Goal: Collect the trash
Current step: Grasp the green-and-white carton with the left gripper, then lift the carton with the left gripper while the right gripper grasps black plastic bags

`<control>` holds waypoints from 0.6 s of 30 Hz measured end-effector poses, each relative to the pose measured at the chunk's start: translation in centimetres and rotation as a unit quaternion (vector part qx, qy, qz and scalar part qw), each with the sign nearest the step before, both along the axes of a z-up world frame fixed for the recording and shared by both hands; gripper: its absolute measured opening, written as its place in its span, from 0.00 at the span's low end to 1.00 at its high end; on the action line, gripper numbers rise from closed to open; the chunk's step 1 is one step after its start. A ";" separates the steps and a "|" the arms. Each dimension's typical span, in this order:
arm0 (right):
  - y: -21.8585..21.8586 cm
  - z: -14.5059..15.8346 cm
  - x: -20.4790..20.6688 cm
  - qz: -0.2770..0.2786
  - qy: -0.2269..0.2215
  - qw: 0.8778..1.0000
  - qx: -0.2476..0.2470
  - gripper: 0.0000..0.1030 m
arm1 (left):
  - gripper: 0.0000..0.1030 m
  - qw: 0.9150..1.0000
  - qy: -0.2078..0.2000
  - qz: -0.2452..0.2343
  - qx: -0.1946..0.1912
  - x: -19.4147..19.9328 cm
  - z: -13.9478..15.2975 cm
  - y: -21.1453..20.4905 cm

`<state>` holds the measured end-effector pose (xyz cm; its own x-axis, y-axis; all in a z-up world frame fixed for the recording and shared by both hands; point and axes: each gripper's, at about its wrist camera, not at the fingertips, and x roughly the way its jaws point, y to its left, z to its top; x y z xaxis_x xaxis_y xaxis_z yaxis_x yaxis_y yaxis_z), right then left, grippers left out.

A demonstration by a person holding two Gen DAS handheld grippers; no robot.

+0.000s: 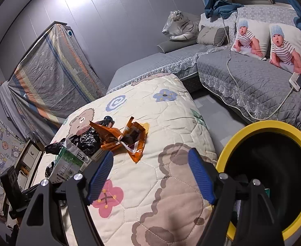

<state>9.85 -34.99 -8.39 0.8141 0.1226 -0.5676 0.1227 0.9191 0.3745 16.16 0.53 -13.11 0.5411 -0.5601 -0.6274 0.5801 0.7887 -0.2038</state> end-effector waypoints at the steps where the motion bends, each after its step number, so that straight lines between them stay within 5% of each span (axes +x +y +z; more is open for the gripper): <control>1: 0.1 0.1 -0.1 0.001 -0.001 1.000 -0.003 0.70 | 0.27 1.000 -0.003 -0.007 -0.009 -0.5 0.3 0.1; 8: 1.2 0.4 0.1 0.018 -0.005 1.000 -0.016 0.70 | 0.23 0.997 -0.041 0.005 -0.062 -3.8 2.5 2.1; 13: 5.1 1.3 1.1 0.081 -0.029 0.994 -0.070 0.70 | 0.23 0.991 -0.067 0.065 -0.101 -5.4 4.0 5.2; 18: 12.7 2.3 3.1 0.204 -0.082 0.963 -0.156 0.70 | 0.23 0.976 -0.088 0.131 -0.148 -6.5 5.4 8.5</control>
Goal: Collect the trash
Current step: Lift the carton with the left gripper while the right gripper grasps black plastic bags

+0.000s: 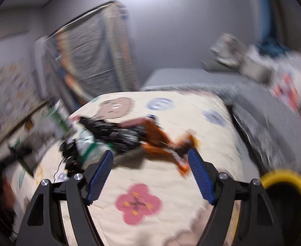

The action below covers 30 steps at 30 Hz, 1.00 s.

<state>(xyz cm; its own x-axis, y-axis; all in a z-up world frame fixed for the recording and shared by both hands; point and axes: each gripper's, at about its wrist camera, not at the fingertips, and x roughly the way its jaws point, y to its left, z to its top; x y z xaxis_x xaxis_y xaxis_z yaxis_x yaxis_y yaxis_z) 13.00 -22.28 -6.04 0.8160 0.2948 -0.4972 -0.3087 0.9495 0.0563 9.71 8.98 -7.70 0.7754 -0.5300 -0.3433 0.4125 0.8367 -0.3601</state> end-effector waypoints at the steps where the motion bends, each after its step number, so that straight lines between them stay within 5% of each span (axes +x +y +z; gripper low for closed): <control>1: 1.4 0.1 0.6 0.023 -0.006 1.000 -0.015 0.70 | 0.23 1.000 -0.009 0.020 -0.002 -0.4 0.4 0.6; 7: 9.7 0.1 6.5 0.109 0.010 0.991 -0.076 0.70 | 0.23 0.997 -0.019 0.071 -0.023 -1.1 1.3 2.8; 16: 14.3 -2.5 13.9 0.114 0.088 0.986 -0.082 0.59 | 0.23 0.997 -0.009 0.078 -0.014 -0.3 0.3 3.6; 19: 15.1 -3.6 15.2 0.113 0.112 0.984 -0.086 0.50 | 0.23 0.997 -0.009 0.080 -0.009 -0.2 0.1 3.7; 24: 14.4 -4.1 15.9 0.110 0.142 0.982 -0.055 0.15 | 0.23 0.997 -0.005 0.080 -0.004 -0.2 -0.1 3.5; 30: 12.4 -1.3 14.0 0.135 0.139 0.981 0.016 0.07 | 0.23 0.997 -0.012 0.078 0.011 -0.5 0.8 2.4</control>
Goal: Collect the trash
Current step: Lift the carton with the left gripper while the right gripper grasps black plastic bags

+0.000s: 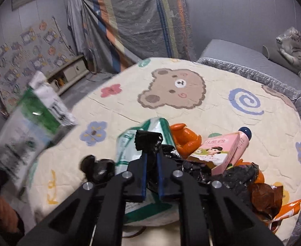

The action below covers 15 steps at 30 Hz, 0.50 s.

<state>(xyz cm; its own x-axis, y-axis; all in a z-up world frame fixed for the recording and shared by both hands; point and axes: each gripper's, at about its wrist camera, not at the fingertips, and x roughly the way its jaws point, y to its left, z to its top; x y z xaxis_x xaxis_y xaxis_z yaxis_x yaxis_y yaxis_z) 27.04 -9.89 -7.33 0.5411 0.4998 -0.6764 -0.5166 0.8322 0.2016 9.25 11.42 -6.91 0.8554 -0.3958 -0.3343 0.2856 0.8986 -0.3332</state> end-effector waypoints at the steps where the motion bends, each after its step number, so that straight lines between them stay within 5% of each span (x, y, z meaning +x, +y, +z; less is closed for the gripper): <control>1: -0.7 1.0 -0.6 0.006 0.003 1.000 0.022 0.07 | 0.23 1.000 0.000 -0.001 0.003 0.0 0.1 -0.2; 7: -4.5 6.1 -4.6 0.030 0.003 0.992 0.122 0.07 | 0.23 1.000 0.000 -0.021 0.021 0.1 0.7 -2.1; 15: -12.4 12.1 -10.4 -0.005 -0.072 0.980 0.185 0.07 | 0.23 0.996 -0.006 -0.082 0.045 0.7 1.9 -6.8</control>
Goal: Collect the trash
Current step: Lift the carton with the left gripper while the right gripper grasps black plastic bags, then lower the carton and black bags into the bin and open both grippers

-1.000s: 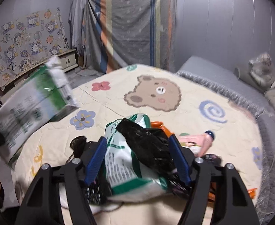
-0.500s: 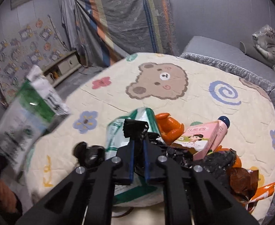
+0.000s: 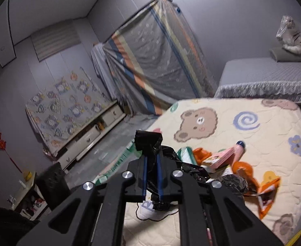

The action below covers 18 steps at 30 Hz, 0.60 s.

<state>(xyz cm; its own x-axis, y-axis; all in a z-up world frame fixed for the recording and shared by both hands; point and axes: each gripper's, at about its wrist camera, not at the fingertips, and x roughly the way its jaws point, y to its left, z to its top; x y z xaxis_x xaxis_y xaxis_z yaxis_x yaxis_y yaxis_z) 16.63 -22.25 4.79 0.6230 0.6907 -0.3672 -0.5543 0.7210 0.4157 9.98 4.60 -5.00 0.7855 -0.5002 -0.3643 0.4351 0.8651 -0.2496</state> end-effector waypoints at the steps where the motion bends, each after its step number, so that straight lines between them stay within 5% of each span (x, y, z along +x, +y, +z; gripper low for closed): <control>1: -1.0 0.4 -0.7 -0.013 -0.010 1.000 0.002 0.07 | 0.23 1.000 -0.001 -0.010 0.002 0.1 0.2 -0.7; 10: -13.9 0.8 -6.8 -0.205 -0.057 0.977 0.010 0.07 | 0.23 0.990 -0.022 -0.132 0.039 0.3 2.2 -10.6; 18: -24.5 -4.8 -12.3 -0.349 -0.001 0.937 0.025 0.07 | 0.23 0.964 -0.027 -0.261 0.050 0.3 3.0 -21.7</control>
